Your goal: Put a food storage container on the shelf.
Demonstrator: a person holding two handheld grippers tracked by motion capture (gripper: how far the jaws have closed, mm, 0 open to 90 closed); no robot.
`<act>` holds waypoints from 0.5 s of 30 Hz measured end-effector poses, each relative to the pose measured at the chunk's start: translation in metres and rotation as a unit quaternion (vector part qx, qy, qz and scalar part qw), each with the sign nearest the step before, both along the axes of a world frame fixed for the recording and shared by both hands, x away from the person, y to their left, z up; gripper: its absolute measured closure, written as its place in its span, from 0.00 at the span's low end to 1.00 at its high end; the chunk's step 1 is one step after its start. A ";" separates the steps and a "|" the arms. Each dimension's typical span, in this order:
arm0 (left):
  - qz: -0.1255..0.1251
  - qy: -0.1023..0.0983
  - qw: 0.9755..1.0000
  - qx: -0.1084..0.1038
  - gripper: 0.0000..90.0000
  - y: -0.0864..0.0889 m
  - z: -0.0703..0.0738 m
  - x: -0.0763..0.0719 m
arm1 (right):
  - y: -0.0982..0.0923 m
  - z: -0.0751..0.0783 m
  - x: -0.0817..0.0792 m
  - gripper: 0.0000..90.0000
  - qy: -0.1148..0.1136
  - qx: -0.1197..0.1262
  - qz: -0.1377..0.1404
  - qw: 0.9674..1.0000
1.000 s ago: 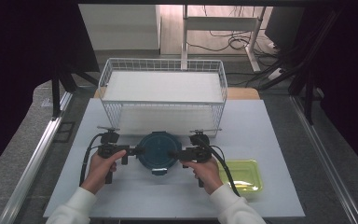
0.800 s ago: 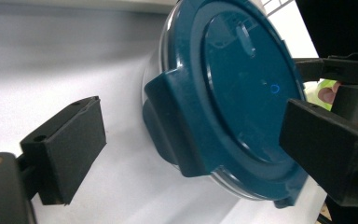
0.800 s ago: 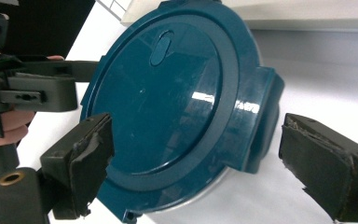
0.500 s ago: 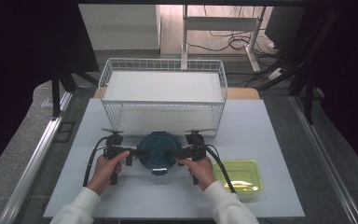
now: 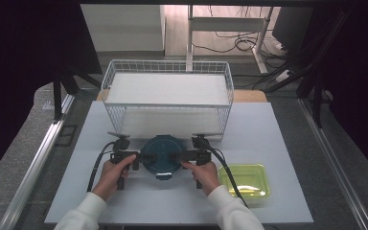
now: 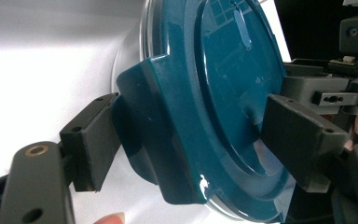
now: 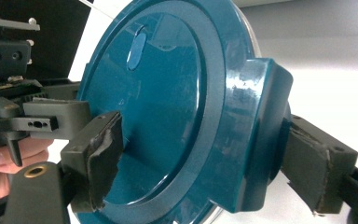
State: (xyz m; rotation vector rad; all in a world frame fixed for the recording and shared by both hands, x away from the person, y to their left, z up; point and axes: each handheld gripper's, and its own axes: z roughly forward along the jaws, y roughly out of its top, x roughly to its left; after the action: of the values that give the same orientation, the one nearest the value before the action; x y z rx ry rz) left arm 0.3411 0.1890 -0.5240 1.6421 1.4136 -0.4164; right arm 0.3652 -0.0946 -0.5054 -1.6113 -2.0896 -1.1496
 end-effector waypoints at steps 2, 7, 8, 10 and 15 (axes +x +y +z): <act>0.001 -0.002 1.000 0.007 0.27 0.001 0.002 -0.001 | -0.001 -0.001 0.001 0.23 0.013 0.008 -0.003 1.000; 0.014 0.005 1.000 -0.005 0.32 0.005 0.003 -0.004 | -0.003 0.004 -0.003 0.29 0.007 0.007 -0.013 1.000; 0.018 0.004 1.000 -0.007 0.32 0.005 0.004 -0.006 | -0.003 0.004 -0.003 0.29 0.007 0.007 -0.013 1.000; 0.022 0.001 1.000 -0.008 0.36 0.007 0.007 -0.010 | -0.003 0.008 -0.006 0.31 0.006 0.006 -0.020 1.000; 0.024 -0.009 1.000 -0.005 0.39 0.007 0.012 -0.016 | -0.004 0.010 -0.010 0.31 0.006 0.009 -0.028 1.000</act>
State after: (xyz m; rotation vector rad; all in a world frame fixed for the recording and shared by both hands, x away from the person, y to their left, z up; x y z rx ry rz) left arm 0.3253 0.1956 -0.5123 1.5970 1.4339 -0.3790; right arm 0.3552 -0.0984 -0.4952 -1.6743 -2.0336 -1.1681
